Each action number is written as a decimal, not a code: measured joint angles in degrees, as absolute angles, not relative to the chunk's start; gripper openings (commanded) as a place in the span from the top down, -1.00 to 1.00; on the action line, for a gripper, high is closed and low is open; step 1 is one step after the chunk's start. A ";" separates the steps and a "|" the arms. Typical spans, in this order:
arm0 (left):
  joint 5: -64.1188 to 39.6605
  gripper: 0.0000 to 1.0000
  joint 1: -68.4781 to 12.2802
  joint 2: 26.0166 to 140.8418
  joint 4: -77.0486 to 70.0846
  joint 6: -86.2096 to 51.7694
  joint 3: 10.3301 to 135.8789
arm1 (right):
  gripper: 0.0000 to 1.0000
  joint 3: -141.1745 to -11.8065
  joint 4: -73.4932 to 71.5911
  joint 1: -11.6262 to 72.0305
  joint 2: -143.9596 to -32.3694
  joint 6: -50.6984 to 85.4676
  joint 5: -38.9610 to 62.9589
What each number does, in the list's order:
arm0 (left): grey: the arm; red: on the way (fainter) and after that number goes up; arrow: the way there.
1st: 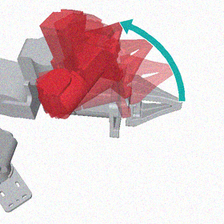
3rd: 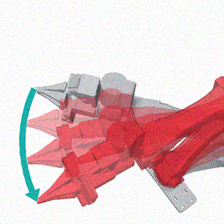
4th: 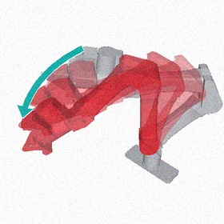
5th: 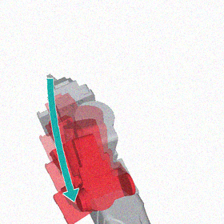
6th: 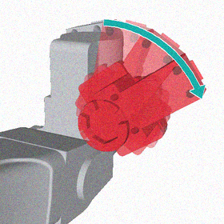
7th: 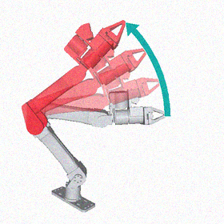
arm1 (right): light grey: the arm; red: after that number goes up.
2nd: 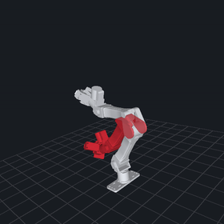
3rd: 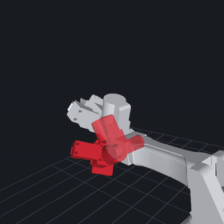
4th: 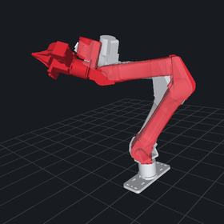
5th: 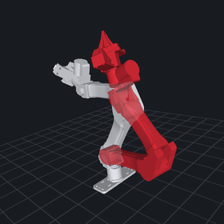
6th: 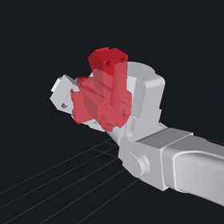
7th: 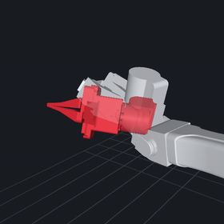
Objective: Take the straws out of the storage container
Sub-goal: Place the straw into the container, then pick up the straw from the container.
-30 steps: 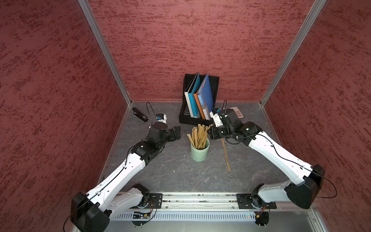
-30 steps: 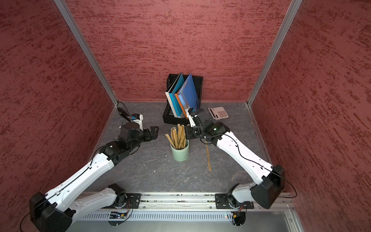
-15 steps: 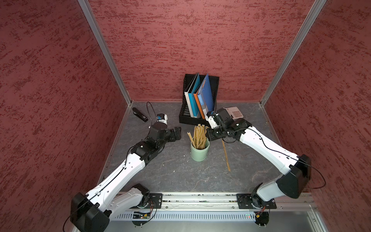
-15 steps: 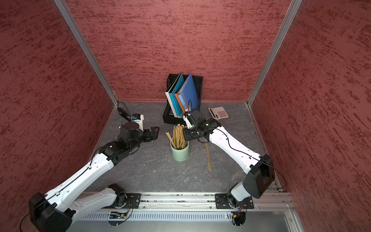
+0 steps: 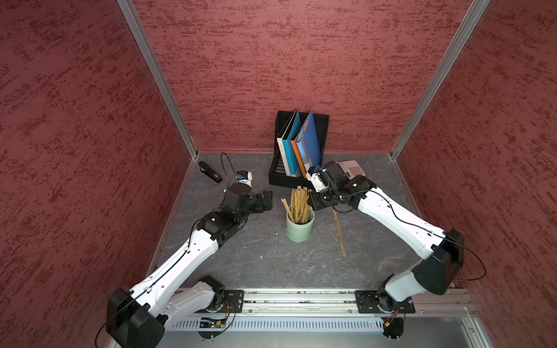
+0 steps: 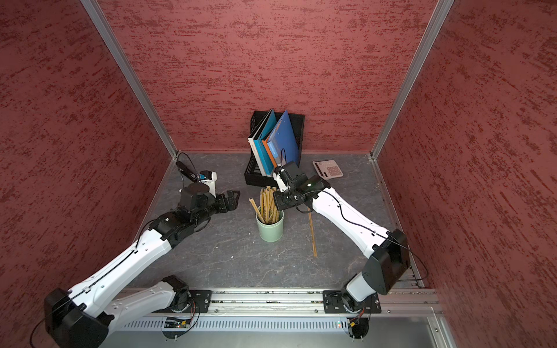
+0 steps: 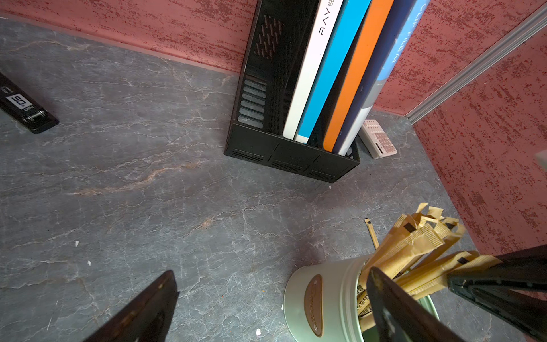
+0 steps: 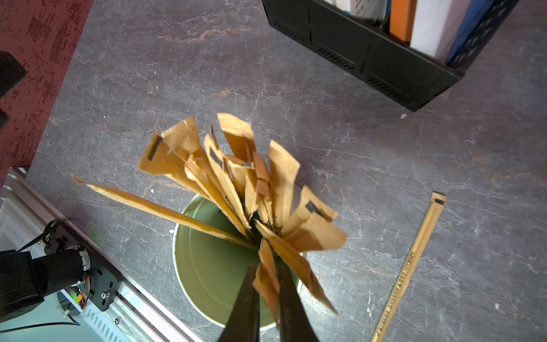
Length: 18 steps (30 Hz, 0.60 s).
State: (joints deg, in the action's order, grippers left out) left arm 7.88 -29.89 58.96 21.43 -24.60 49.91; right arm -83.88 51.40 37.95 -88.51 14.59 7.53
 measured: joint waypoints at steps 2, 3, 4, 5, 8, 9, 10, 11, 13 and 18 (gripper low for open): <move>7.88 -0.99 -29.89 58.96 21.43 -24.60 49.91 | 0.69 -83.72 51.27 37.95 -88.51 14.76 7.81; 7.88 -0.99 -29.89 58.96 21.43 -24.60 49.91 | 0.69 -83.44 51.11 37.95 -88.51 14.87 7.97; 7.88 -0.99 -29.89 58.96 21.43 -24.60 49.91 | 0.69 -83.05 50.89 37.95 -88.51 15.03 8.14; 7.88 -0.99 -29.89 58.96 21.43 -24.60 49.91 | 0.68 -82.61 50.78 37.95 -88.51 15.20 8.40; 7.90 -0.99 -29.89 58.96 21.45 -24.60 49.91 | 0.77 -81.17 50.50 37.95 -88.51 15.79 9.06; 7.90 -0.99 -29.89 58.96 21.43 -24.60 49.91 | 0.80 -80.73 50.35 37.95 -88.51 16.01 9.26; 7.92 -0.99 -29.89 58.96 21.45 -24.60 49.91 | 0.84 -80.31 50.35 37.95 -88.51 16.16 9.43; 7.92 -0.99 -29.89 58.96 21.45 -24.60 49.91 | 0.86 -79.96 50.33 37.95 -88.51 16.34 9.63; 7.92 -0.99 -29.89 58.96 21.45 -24.60 49.91 | 0.88 -79.68 50.30 37.95 -88.51 16.60 9.89; 7.92 -0.99 -29.89 58.96 21.43 -24.60 49.91 | 0.91 -79.68 49.93 37.95 -88.25 16.75 10.13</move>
State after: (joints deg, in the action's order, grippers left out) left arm 7.92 -29.89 58.96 21.43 -24.60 49.91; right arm -79.68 49.93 37.95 -88.25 16.75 10.13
